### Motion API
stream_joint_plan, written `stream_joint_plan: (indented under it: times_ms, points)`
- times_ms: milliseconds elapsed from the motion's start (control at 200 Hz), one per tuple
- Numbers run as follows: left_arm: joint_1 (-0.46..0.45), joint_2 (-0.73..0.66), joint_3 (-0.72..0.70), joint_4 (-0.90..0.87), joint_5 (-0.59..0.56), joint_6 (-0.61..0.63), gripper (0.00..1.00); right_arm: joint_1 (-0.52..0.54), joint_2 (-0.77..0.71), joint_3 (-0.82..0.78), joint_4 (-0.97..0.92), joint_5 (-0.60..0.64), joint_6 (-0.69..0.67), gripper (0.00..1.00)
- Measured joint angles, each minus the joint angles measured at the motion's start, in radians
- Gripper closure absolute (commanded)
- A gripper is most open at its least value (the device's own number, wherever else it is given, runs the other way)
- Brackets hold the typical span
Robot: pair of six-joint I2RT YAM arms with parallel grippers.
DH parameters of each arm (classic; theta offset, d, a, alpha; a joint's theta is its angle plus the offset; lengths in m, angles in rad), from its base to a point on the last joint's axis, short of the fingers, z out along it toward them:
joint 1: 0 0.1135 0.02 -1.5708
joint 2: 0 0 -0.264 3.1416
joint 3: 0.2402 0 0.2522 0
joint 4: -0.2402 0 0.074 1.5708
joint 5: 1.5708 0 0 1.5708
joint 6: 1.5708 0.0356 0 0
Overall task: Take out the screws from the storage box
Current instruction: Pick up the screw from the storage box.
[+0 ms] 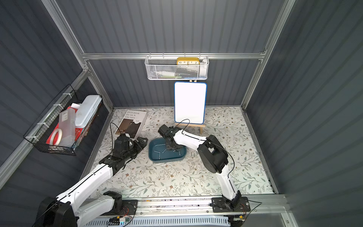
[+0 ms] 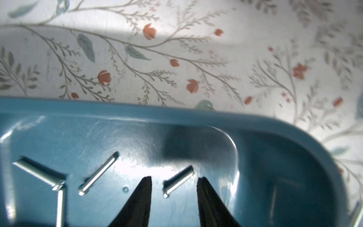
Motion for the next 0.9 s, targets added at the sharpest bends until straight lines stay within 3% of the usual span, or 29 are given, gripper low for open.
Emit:
stream_joint_plan:
  times_ms: [285,685,895]
  points:
    - [0.0,0.02,0.0,0.002,0.001,0.001,0.08,0.012,-0.026,0.011,-0.043,-0.06,0.209,0.55]
    - [0.0,0.042,0.0,0.005,0.005,0.001,0.07,0.065,0.151,0.265,-0.13,-0.093,0.36,0.55]
    - [0.0,0.042,0.0,0.011,0.004,0.001,0.07,0.076,0.225,0.306,-0.154,-0.103,0.393,0.56]
